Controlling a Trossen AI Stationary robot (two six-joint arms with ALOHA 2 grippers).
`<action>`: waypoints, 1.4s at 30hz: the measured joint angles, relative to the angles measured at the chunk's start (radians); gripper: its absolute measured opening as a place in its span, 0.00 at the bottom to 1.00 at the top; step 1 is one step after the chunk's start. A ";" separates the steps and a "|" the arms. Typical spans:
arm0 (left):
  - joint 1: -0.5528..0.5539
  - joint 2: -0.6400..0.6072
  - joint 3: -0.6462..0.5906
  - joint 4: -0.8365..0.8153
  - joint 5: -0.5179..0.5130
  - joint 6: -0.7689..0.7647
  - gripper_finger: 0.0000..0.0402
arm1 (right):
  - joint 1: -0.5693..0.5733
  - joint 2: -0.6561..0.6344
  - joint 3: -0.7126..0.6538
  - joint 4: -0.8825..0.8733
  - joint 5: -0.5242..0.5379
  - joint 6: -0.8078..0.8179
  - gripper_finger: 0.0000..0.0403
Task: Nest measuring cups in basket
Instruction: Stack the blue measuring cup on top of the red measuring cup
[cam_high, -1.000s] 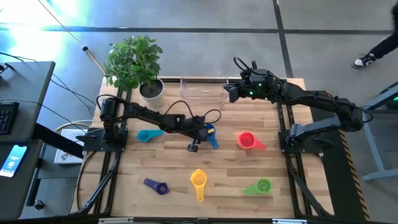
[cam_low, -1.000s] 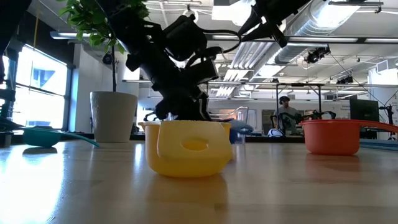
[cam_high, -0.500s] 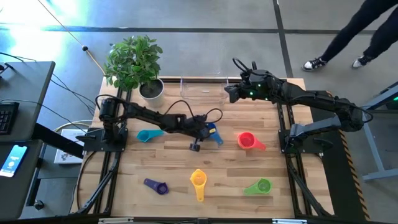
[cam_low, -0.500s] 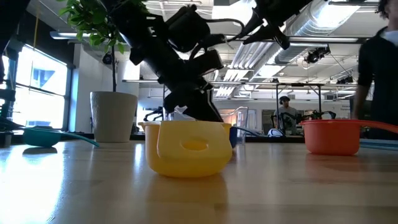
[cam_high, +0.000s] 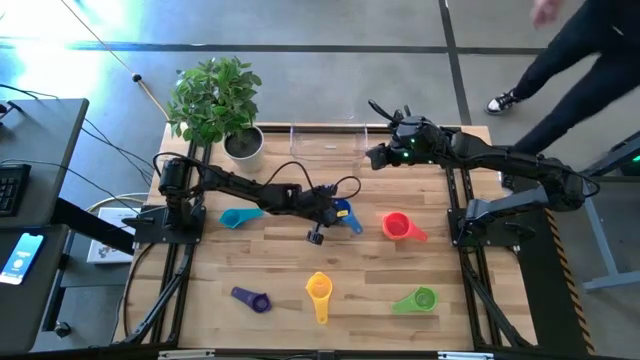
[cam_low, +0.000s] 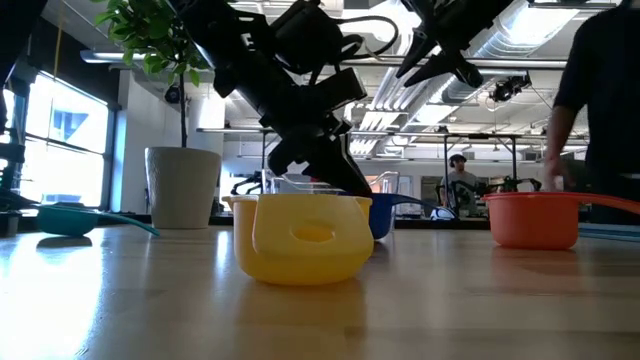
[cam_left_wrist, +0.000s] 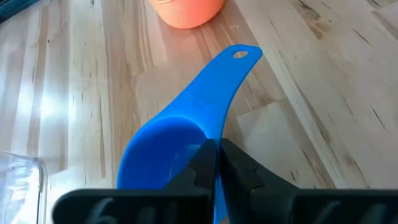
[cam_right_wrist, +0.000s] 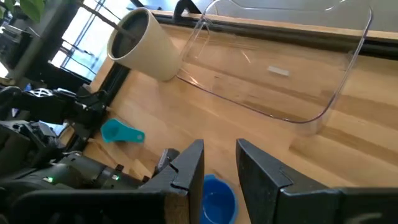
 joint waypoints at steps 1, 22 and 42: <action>0.000 0.000 0.000 0.000 0.001 0.000 0.00 | 0.001 0.000 0.000 0.000 -0.006 0.001 0.21; -0.037 0.000 0.000 0.024 0.170 0.191 0.00 | 0.094 0.086 -0.063 -0.128 -0.147 0.114 0.21; -0.078 0.000 0.000 0.014 0.159 0.155 0.16 | 0.148 0.150 -0.063 -0.119 -0.139 0.185 0.21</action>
